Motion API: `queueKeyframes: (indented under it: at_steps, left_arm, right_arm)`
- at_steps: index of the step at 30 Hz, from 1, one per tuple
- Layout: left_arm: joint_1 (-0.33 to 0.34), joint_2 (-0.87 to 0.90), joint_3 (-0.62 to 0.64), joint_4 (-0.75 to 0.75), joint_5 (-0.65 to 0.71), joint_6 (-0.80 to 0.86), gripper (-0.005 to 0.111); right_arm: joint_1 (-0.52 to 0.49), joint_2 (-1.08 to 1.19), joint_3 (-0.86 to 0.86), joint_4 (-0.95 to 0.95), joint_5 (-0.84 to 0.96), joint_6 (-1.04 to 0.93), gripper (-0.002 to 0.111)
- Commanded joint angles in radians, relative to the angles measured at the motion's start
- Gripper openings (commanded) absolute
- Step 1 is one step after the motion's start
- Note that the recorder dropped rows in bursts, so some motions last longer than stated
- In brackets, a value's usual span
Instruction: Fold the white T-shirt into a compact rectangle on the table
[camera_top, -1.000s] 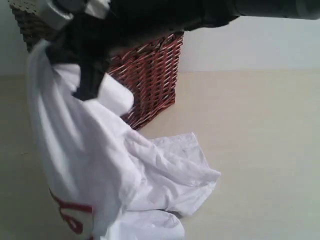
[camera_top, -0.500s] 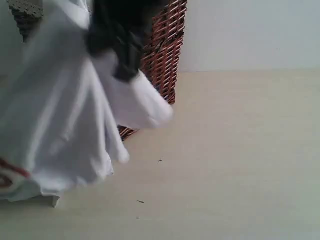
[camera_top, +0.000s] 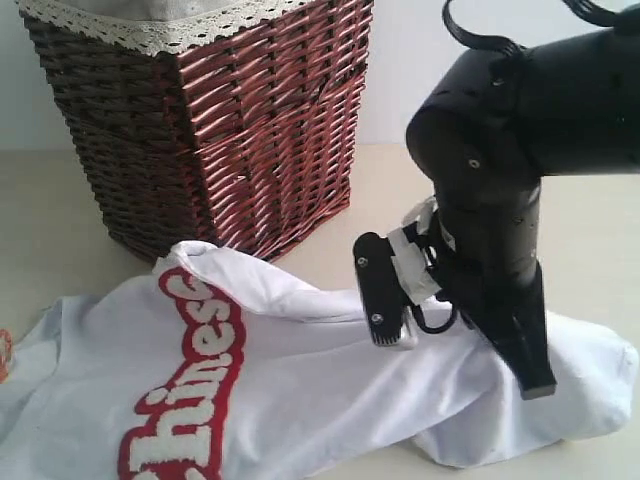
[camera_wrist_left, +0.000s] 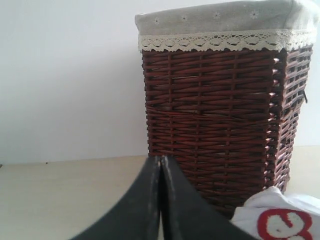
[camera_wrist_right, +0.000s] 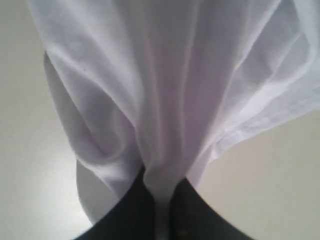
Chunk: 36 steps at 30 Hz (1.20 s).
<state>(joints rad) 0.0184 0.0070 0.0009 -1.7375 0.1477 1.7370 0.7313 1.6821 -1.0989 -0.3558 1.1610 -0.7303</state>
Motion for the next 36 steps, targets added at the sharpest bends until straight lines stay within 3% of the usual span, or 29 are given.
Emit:
queueKeyframes:
  at_steps: [1,4,6,7,10,17,22,25,30,36]
  left_arm:
    - [0.002,-0.007,-0.001,-0.007,0.004,-0.002,0.000]
    - [0.002,-0.007,-0.001,-0.007,0.004,-0.002,0.000]
    - [0.002,-0.007,-0.001,-0.007,0.004,-0.002,0.000]
    - [0.002,-0.007,-0.001,-0.007,0.004,-0.002,0.000]
    - [0.002,-0.007,-0.001,-0.007,0.004,-0.002,0.000]
    - [0.002,-0.007,-0.001,-0.007,0.004,-0.002,0.000]
    - [0.002,-0.007,-0.001,-0.007,0.004,-0.002,0.000]
    - [0.002,-0.007,-0.001,-0.007,0.004,-0.002,0.000]
    - [0.002,-0.007,-0.001,-0.007,0.004,-0.002,0.000]
    - [0.002,-0.007,-0.001,-0.007,0.004,-0.002,0.000]
  right_arm:
    - [-0.001,-0.094,0.113,-0.074,0.005,0.051,0.001]
    - [-0.001,-0.133,0.222,-0.063,-0.008,0.033,0.014]
    - [-0.001,-0.159,0.322,-0.065,-0.088,0.017,0.030]
    - [-0.001,-0.180,0.376,-0.067,-0.191,0.017,0.041]
    - [-0.001,-0.238,0.432,-0.067,-0.383,0.099,0.052]
    - [-0.021,-0.439,0.416,-0.069,-0.546,0.295,0.053]
    - [-0.170,-0.470,0.394,-0.165,-0.559,0.391,0.053]
    - [-0.290,-0.437,0.394,-0.128,-0.647,0.403,0.053]
    - [-0.439,-0.301,0.394,0.047,-0.784,0.214,0.053]
    - [-0.496,-0.108,0.394,0.122,-0.899,0.035,0.053]
